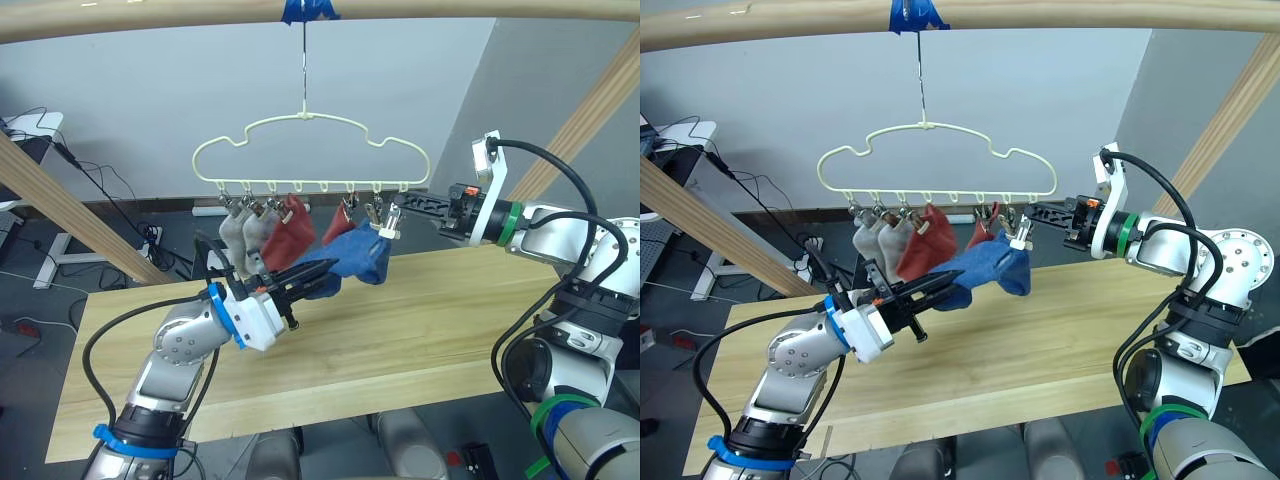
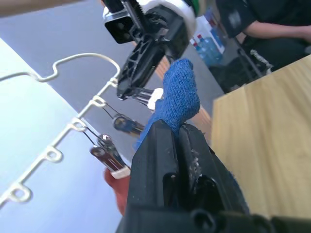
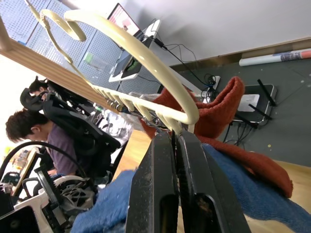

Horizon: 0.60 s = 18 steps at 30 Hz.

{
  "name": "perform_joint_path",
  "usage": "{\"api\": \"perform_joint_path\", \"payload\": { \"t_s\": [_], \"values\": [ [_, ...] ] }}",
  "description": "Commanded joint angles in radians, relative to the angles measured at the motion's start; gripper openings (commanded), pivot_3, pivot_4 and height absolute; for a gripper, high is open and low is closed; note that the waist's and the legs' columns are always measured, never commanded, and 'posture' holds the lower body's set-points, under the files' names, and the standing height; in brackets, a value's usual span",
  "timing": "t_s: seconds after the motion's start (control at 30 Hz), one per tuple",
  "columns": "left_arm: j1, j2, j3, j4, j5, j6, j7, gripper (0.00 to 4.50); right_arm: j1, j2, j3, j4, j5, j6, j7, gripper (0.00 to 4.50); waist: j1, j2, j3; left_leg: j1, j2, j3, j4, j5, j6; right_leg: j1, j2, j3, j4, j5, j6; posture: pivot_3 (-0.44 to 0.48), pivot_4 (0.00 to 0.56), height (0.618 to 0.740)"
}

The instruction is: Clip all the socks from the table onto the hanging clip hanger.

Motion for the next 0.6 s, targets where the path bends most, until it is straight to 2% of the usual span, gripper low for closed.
{"api": "perform_joint_path", "payload": {
  "t_s": [0.03, 0.3, 0.6],
  "values": [
    [-0.012, -0.004, -0.016, 0.003, 0.005, -0.027, 0.027, 0.03, -0.023, 0.005, -0.032, -0.01, 0.11, 0.002, -0.06, 0.0, -0.006, 0.0, 0.0, 0.0, 0.0, 0.0, 0.0, 0.0, 0.0, 0.0, 0.0, 0.0, 0.0, 0.0, 0.0, -0.169, 0.229, 0.74],
    [-0.011, 0.007, -0.036, 0.015, 0.005, -0.038, 0.041, 0.03, 0.019, -0.015, 0.04, 0.015, 0.355, -0.117, -0.247, 0.0, -0.015, 0.0, 0.0, 0.0, 0.0, 0.0, 0.0, 0.0, 0.0, 0.0, 0.0, 0.0, 0.001, 0.0, 0.0, -0.17, 0.23, 0.74],
    [-0.013, 0.012, -0.036, 0.031, 0.005, -0.058, 0.057, 0.03, 0.093, -0.158, 0.231, -0.002, 0.646, -0.331, -0.39, 0.0, -0.02, 0.0, 0.0, 0.0, 0.0, 0.0, 0.0, 0.0, 0.0, 0.0, 0.0, 0.001, 0.0, 0.0, 0.0, -0.171, 0.228, 0.74]
  ]
}}
